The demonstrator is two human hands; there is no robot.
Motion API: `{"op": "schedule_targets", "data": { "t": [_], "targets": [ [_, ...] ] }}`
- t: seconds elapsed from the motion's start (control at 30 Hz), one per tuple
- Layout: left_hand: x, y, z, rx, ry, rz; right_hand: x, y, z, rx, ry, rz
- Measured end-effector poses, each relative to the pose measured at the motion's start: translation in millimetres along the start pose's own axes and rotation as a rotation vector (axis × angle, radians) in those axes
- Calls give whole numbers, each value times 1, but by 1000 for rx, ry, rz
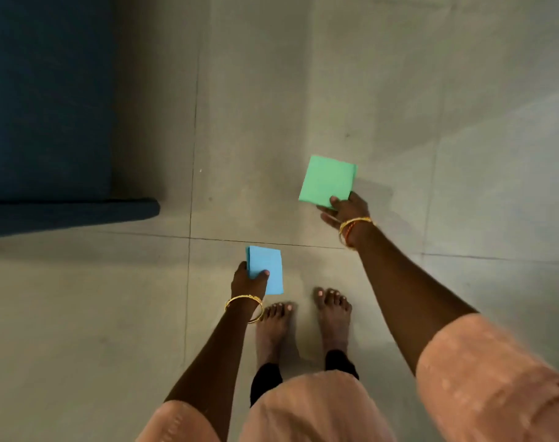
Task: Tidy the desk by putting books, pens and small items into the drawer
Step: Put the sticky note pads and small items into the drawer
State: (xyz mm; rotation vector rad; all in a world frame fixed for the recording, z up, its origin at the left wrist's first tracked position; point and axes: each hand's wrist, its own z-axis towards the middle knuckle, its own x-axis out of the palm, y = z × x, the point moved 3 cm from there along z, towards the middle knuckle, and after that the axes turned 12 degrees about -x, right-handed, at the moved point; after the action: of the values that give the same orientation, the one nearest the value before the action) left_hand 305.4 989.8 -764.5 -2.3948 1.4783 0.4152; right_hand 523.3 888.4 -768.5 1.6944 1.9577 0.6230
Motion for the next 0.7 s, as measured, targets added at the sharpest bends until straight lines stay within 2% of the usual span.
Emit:
{"op": "schedule_targets", "data": {
  "t": [0.1,0.17,0.27,0.37,0.5,0.7],
  "targets": [
    [-15,-24,-52,32,42,50,-27,10,-73,91,-64,156],
    [-24,-47,-99,117,66,162,-45,21,-123,119,-108,257],
    [-33,-73,-172,250,96,327,-75,37,-192,97,-214,373],
    [-31,-95,-244,309,131,487,-107,62,-264,48,-280,484],
    [-1,-102,-355,397,193,642,-163,86,-347,22,-397,669],
    [78,-74,-464,604,252,855,-251,87,-450,-4,-613,940]
  ]
}}
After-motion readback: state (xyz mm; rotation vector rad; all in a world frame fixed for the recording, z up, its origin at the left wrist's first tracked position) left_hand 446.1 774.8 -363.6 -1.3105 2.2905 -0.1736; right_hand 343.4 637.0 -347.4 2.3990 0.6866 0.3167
